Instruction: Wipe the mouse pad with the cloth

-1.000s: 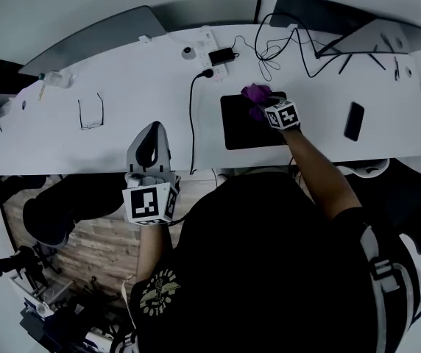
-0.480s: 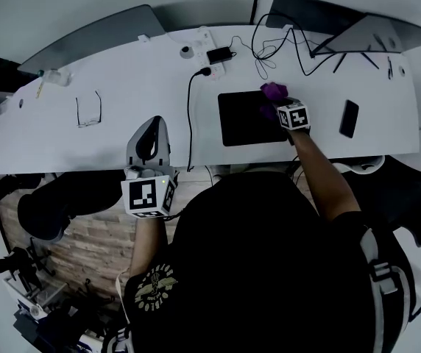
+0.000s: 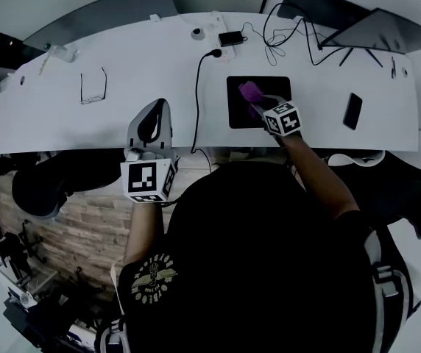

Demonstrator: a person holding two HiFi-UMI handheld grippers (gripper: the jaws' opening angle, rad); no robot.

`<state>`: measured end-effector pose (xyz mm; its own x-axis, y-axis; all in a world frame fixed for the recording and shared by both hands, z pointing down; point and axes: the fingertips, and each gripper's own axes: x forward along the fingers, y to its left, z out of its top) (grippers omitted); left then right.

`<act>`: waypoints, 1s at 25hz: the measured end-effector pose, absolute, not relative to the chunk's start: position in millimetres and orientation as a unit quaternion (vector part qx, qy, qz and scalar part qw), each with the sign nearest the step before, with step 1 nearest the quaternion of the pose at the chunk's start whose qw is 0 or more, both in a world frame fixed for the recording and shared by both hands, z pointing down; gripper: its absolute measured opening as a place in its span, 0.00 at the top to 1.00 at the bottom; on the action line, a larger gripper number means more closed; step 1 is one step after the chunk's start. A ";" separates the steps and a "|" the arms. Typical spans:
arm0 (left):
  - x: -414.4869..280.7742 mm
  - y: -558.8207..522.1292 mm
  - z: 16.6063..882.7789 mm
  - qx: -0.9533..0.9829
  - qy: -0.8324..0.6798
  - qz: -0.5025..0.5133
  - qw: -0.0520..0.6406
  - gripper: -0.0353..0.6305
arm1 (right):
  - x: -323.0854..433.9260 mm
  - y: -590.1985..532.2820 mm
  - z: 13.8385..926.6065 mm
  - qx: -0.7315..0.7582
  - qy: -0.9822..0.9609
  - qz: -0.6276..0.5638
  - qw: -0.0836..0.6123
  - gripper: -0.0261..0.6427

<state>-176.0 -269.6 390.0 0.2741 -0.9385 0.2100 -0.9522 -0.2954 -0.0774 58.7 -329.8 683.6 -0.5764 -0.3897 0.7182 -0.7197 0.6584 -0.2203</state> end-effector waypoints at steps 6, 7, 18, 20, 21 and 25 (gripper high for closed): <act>-198.2 -238.6 388.8 0.792 -0.600 0.107 0.033 0.94 | 10.3 -289.5 716.2 0.274 -0.849 0.269 0.362 0.80; -201.7 -233.5 390.3 0.790 -0.602 0.109 0.035 0.94 | 6.3 -286.1 723.2 0.271 -0.846 0.267 0.374 0.80; -206.7 -205.9 398.2 0.809 -0.572 0.133 0.037 0.94 | 27.7 -275.9 762.9 0.318 -0.806 0.239 0.438 0.80; -200.8 -207.1 398.4 0.816 -0.561 0.138 0.035 0.94 | 38.5 -275.9 761.7 0.328 -0.800 0.235 0.444 0.80; -196.7 -209.2 396.4 0.820 -0.555 0.137 0.031 0.94 | 44.2 -275.8 760.6 0.331 -0.798 0.232 0.447 0.80; -184.5 -216.8 400.7 0.830 -0.536 0.146 0.037 0.94 | 68.1 -276.5 760.3 0.346 -0.790 0.237 0.449 0.80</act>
<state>-184.5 -216.8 400.7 0.3821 -0.8800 0.2820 -0.9016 -0.4220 -0.0951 68.1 -276.5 760.3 -0.3587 -0.3334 0.8719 -0.7578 0.6494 -0.0635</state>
